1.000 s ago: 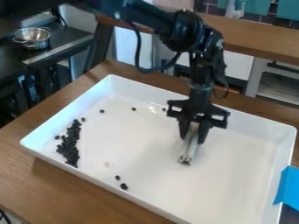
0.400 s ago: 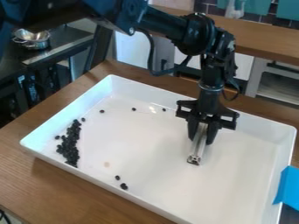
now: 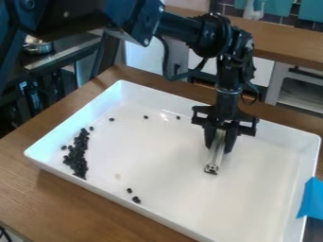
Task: Sweep into pile
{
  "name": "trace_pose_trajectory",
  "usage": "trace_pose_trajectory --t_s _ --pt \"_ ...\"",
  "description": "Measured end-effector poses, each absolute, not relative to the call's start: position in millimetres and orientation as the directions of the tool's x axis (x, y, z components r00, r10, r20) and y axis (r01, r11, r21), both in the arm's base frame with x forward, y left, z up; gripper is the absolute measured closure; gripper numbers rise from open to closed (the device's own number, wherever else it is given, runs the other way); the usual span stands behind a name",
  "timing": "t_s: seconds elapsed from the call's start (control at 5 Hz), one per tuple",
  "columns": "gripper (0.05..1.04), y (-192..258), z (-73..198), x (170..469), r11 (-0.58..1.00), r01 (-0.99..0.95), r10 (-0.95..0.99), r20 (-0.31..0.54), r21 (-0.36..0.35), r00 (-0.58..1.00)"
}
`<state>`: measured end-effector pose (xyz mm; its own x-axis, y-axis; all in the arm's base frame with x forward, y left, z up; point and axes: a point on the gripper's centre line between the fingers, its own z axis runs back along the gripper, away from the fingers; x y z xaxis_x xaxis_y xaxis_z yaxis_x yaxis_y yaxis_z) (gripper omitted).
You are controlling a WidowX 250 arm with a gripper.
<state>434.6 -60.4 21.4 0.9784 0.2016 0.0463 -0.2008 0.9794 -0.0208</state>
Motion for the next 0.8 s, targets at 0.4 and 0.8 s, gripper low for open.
trace_pose_trajectory --t_s 0.4,0.8 --pt "0.691 -19 20 441 0.972 -0.232 0.233 0.021 -0.040 0.972" --pt "0.691 27 18 443 0.955 -0.294 0.295 0.022 -0.040 0.955"
